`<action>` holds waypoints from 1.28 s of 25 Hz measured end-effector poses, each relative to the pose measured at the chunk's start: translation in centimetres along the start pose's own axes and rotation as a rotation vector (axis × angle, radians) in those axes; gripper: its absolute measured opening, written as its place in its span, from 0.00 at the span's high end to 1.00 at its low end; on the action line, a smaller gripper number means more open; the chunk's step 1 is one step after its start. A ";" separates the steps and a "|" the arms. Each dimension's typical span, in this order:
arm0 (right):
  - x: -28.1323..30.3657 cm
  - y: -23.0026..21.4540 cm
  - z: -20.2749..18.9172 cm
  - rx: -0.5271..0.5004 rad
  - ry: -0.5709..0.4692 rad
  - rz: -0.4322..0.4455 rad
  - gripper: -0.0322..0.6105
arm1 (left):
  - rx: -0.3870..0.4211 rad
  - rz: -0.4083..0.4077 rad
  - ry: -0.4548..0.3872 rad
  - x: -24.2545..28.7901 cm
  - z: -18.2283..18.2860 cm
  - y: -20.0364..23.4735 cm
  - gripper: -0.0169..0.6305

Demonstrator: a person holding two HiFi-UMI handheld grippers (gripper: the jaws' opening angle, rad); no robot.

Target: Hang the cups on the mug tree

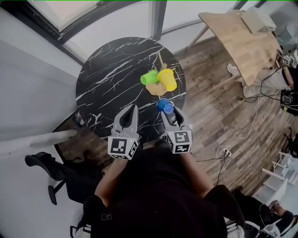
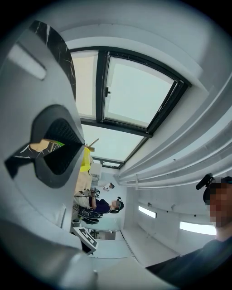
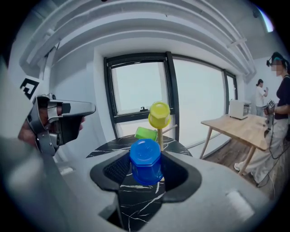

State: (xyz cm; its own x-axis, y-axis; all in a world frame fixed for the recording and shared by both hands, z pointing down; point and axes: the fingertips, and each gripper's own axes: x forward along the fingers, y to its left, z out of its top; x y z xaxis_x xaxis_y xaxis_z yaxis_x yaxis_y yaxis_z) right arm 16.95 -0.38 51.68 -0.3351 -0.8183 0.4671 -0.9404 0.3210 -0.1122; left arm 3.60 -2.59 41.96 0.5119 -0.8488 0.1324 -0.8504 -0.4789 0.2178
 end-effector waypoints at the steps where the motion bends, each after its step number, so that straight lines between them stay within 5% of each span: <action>1: 0.0 -0.5 -0.1 0.001 -0.001 -0.007 0.62 | 0.002 -0.004 -0.001 0.2 0.0 -0.4 0.98; 32: 8.4 -5.2 -4.1 0.030 0.074 -0.105 0.62 | 0.001 -0.008 0.016 2.0 0.1 0.4 0.98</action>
State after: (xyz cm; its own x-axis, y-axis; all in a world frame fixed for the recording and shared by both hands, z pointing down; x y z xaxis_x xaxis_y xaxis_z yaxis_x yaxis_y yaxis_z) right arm 19.27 -6.97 59.81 -0.2303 -0.8090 0.5409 -0.9718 0.2198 -0.0850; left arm 4.25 -4.51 42.17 0.5204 -0.8414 0.1458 -0.8464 -0.4857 0.2183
